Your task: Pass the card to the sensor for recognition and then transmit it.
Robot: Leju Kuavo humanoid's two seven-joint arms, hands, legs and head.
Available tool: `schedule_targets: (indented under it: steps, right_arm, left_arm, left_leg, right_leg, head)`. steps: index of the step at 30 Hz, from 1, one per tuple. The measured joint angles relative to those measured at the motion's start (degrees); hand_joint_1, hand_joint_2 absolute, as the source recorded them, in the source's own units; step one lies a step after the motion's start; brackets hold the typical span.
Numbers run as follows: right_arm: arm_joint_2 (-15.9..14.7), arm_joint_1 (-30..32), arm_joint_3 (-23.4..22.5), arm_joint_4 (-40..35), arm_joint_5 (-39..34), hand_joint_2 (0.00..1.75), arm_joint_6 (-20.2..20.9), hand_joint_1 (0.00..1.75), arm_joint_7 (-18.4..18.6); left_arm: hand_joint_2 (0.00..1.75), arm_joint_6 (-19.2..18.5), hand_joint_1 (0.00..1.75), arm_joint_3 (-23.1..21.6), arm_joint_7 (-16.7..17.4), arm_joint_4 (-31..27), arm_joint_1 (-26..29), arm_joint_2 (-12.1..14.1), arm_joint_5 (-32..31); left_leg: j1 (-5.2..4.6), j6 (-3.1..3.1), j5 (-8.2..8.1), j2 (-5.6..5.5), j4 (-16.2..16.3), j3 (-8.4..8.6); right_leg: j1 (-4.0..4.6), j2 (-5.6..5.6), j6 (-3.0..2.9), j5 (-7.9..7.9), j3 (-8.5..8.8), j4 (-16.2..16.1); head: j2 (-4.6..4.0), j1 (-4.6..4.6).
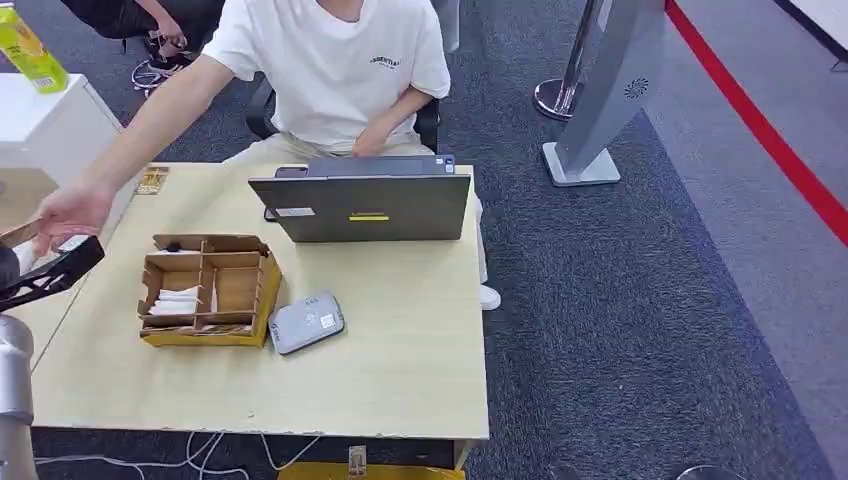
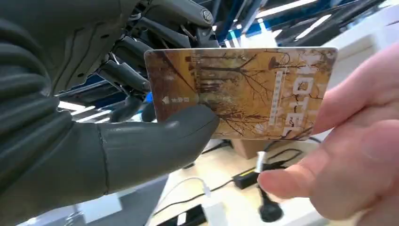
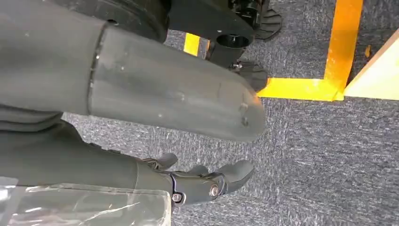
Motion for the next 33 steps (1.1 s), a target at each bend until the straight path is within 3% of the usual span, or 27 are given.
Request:
schedule_targets:
  steps: [20,25,28,30,31,32,33]
  right_arm:
    - [0.0,0.1,-0.4,0.0,0.2,0.00,0.0,0.00,0.0]
    - [0.0,0.1,-0.9,0.0,1.0,0.00,0.0,0.00,0.0]
    - [0.0,0.3,-1.5,0.0,1.0,0.00,-0.1,0.00,-0.1]
    - [0.0,0.6,-2.2,0.0,0.0,0.00,-0.4,0.00,-0.8]
    - [0.0,0.8,-3.1,0.0,-0.8,0.00,-0.7,0.00,-1.5]
    - [0.0,1.0,-3.7,0.0,-1.2,0.00,-0.9,0.00,-2.1]
    - [0.0,1.2,-4.3,0.0,-1.2,0.00,-1.0,0.00,-2.5]
  left_arm:
    - [1.75,-0.4,1.75,-1.7,0.2,0.0,0.0,-0.9,0.0]
    - [1.75,1.9,1.75,-1.8,-1.6,-2.3,1.2,-1.9,0.0]
    - [1.75,3.0,1.75,-2.6,-4.9,-6.6,2.7,-4.2,0.5]
    - [1.75,3.0,1.75,-5.2,-9.8,-12.9,5.7,-7.6,2.5]
    - [1.75,2.8,1.75,-8.5,-13.2,-18.1,7.4,-9.9,2.4]
    - [1.75,1.9,1.75,-13.0,-13.5,-22.2,9.1,-12.0,1.3]
    - [1.75,0.9,1.75,-18.2,-11.0,-25.8,10.5,-13.7,0.4]
  left_leg:
    - [0.01,0.00,0.00,0.11,0.0,-0.03]
    - [0.00,0.00,0.00,0.11,0.0,-0.03]
    - [-0.02,0.00,0.00,0.08,0.0,-0.03]
    - [-0.07,0.00,0.00,0.03,0.1,-0.02]
    - [-0.13,0.01,0.00,-0.13,0.1,-0.06]
    - [-0.15,0.04,0.01,-0.32,0.1,-0.11]
    - [-0.15,0.07,0.03,-0.44,0.1,-0.21]
  right_leg:
    - [0.00,0.14,-0.03,0.05,-0.08,0.0]
    - [0.00,0.14,-0.03,0.05,-0.10,0.0]
    - [0.00,0.10,-0.02,0.06,-0.12,0.0]
    - [-0.04,0.03,-0.01,0.06,-0.28,0.0]
    - [-0.08,-0.13,0.01,0.05,-0.20,-0.1]
    - [-0.10,-0.29,0.02,0.04,-0.14,-0.1]
    - [-0.10,-0.41,0.03,0.04,-0.07,-0.1]
  head:
    - [0.00,0.02]
    - [0.00,0.00]
    - [0.00,0.00]
    - [0.00,0.00]
    - [0.00,-0.06]
    - [0.00,-0.04]
    - [0.00,-0.02]
